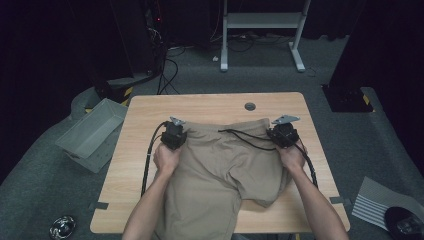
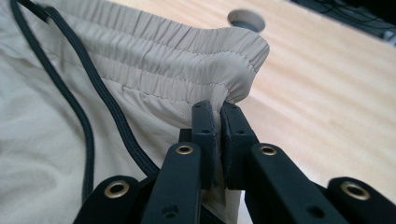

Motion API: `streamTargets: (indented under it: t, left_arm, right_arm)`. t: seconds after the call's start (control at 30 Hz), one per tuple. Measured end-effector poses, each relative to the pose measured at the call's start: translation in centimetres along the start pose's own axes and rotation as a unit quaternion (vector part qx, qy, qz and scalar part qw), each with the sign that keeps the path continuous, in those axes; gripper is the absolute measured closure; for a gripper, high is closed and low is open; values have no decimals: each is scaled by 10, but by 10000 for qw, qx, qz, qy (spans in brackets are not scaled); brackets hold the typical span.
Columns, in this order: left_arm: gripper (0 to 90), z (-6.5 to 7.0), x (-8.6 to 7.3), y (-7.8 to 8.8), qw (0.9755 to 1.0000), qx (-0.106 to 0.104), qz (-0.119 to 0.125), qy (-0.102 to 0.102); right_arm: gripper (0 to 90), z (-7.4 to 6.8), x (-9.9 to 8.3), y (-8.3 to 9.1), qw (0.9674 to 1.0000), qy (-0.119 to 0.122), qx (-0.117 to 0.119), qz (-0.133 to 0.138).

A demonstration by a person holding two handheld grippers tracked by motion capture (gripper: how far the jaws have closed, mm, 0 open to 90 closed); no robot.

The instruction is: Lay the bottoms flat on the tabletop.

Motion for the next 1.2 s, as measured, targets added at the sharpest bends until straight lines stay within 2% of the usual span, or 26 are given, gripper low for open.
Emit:
streamTargets:
  t: [0.03, 0.1, 0.17, 0.2, 0.23, 0.27, 0.3, 0.33, 0.37, 0.43, 0.5, 0.57, 0.67, 0.73, 0.8, 0.87, 0.9, 1.0, 1.03, 1.1, 1.2]
  left_arm:
    - [857, -2, 0, -4, 10000, 64, -13, 50]
    - [851, -5, -2, -16, 9996, 180, -191, 89]
    - [817, -7, -7, -26, 9989, 230, -379, 147]
    - [765, -8, -8, -29, 9986, 206, -444, 205]
    - [672, -8, -10, -29, 9983, 140, -501, 280]
    - [586, -8, -10, -26, 9984, 94, -508, 245]
    - [508, -6, -10, -22, 9987, 98, -469, 146]
    - [477, -5, -10, -18, 9991, 115, -418, 20]
    - [445, -1, -8, -8, 9993, 136, -279, -192]
    - [406, 5, -7, 11, 9989, 70, -88, -463]
    - [380, 12, -10, 26, 9987, -141, -25, -497]
    - [372, 20, -18, 39, 9977, -303, -26, -600]
    - [364, 33, -36, 48, 9969, -559, 2, -546]
    - [361, 38, -50, 47, 9969, -533, -61, -581]
    - [361, 38, -60, 41, 9974, -511, -125, -501]
    - [361, 35, -66, 35, 9980, -464, -165, -405]
    - [362, 33, -68, 30, 9986, -429, -126, -296]
    - [356, 31, -69, 24, 9990, -358, 27, -265]
    - [353, 31, -69, 23, 9991, -351, 73, -248]
    - [346, 31, -70, 20, 9988, -356, 255, -223]
    - [344, 29, -68, 16, 9990, -301, 312, -66]
  right_arm:
    - [849, 1, 3, -6, 10000, 21, -30, -84]
    - [831, 1, 4, -19, 9996, -70, -38, -252]
    - [760, 2, 1, -34, 9982, -218, 43, -559]
    - [711, 2, -2, -38, 9974, -306, 67, -648]
    - [641, 3, -5, -40, 9969, -409, 93, -672]
    - [579, 3, -6, -38, 9965, -534, 137, -631]
    - [536, 1, -6, -31, 9970, -583, 180, -468]
    - [512, -1, -6, -26, 9976, -559, 192, -353]
    - [489, -4, -6, -19, 9981, -509, 214, -255]
    - [473, -14, -9, 4, 9987, -374, 333, 34]
    - [470, -24, -15, 24, 9986, -189, 471, 146]
    - [469, -34, -24, 36, 9977, -102, 661, 105]
    - [476, -49, -46, 48, 9960, -14, 896, -53]
    - [488, -56, -59, 48, 9955, 63, 929, -194]
    - [515, -60, -69, 43, 9948, 208, 903, -416]
    - [590, -62, -76, 36, 9930, 244, 1011, -567]
    - [621, -63, -77, 34, 9926, 243, 1021, -609]
    - [802, -64, -76, 31, 9923, 322, 1071, -537]
    - [862, -65, -75, 31, 9919, 443, 1055, -546]
    - [900, -68, -73, 29, 9912, 659, 998, -575]
    - [900, -69, -68, 27, 9898, 792, 1017, -601]
Point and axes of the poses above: each handheld gripper's, and its own axes: y roughly backward along the jaws, x roughly out of its top, z roughly to its right, the point moved 5 cm from there along -y, roughly forward along the jaws, and after that the axes turned 4 degrees about z, right-handed, at the moved point
